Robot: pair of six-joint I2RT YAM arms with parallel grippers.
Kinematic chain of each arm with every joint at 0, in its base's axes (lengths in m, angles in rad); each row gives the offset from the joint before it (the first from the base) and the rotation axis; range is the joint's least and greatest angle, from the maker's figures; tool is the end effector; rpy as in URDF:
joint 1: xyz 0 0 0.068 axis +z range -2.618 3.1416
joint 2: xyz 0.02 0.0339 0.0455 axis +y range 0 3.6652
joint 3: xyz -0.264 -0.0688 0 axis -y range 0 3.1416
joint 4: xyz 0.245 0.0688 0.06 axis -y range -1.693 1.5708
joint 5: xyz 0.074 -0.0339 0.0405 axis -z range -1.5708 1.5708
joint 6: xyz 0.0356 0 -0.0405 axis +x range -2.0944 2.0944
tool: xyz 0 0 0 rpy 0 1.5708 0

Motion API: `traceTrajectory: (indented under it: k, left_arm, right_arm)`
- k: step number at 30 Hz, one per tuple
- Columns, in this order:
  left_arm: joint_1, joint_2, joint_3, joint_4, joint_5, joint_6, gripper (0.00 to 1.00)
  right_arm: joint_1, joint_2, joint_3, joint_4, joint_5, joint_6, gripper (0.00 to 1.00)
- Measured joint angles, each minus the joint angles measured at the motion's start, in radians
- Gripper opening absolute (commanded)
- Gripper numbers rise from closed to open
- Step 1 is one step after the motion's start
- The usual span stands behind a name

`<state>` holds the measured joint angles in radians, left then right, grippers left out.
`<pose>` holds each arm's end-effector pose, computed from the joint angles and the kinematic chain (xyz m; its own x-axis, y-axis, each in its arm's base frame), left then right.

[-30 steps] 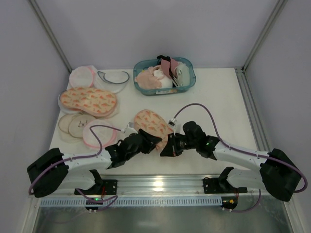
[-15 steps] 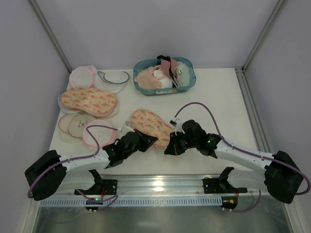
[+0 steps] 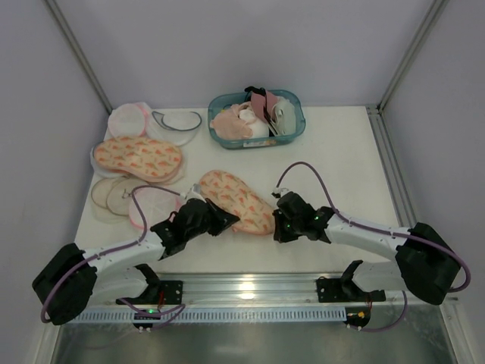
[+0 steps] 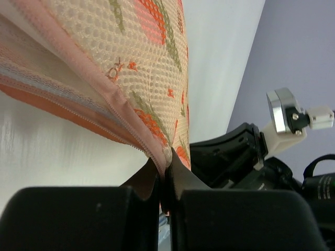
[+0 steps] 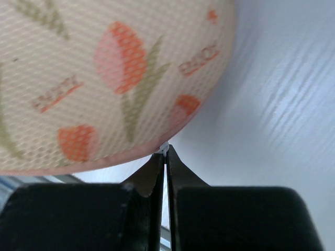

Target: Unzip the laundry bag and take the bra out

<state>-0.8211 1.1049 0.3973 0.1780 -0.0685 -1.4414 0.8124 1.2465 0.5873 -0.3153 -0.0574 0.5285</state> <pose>0.1524 -0.1602 0.1804 -0.7286 -0.6693 -0.1456 -0.2523 0.4600 -0.8513 0.1552 0.1668 0.1705 -0.8680 -0.1843 -0.4610 -0.3581 0.8756 0.3242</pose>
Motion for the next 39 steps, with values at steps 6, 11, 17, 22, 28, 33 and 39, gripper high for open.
traceTrajectory:
  k: [6,11,17,22,28,33,39]
  left_arm:
    - [0.060,0.003,0.000,-0.014,0.155,0.096,0.00]
    - [0.088,0.085,0.020,0.013,0.291,0.168,0.00]
    - [0.099,0.223,0.121,0.073,0.462,0.248,0.00]
    - [0.103,0.304,0.158,0.146,0.545,0.273,0.00]
    - [0.104,0.349,0.171,0.161,0.587,0.294,0.12]
    - [0.102,0.357,0.171,0.162,0.616,0.298,0.34]
    - [0.102,0.379,0.171,0.179,0.620,0.288,0.69]
  right_arm:
    - [-0.020,0.039,0.000,-0.024,0.136,0.008,0.04]
    - [-0.059,0.017,0.011,-0.050,0.222,0.026,0.04]
    - [-0.103,-0.047,0.029,-0.106,0.319,0.020,0.04]
    - [-0.128,-0.050,0.035,-0.139,0.359,0.003,0.04]
    - [-0.140,-0.106,0.038,-0.205,0.425,0.000,0.61]
    - [-0.149,-0.183,0.056,-0.245,0.462,-0.004,0.73]
    - [-0.147,-0.229,0.082,-0.248,0.423,-0.026,0.74]
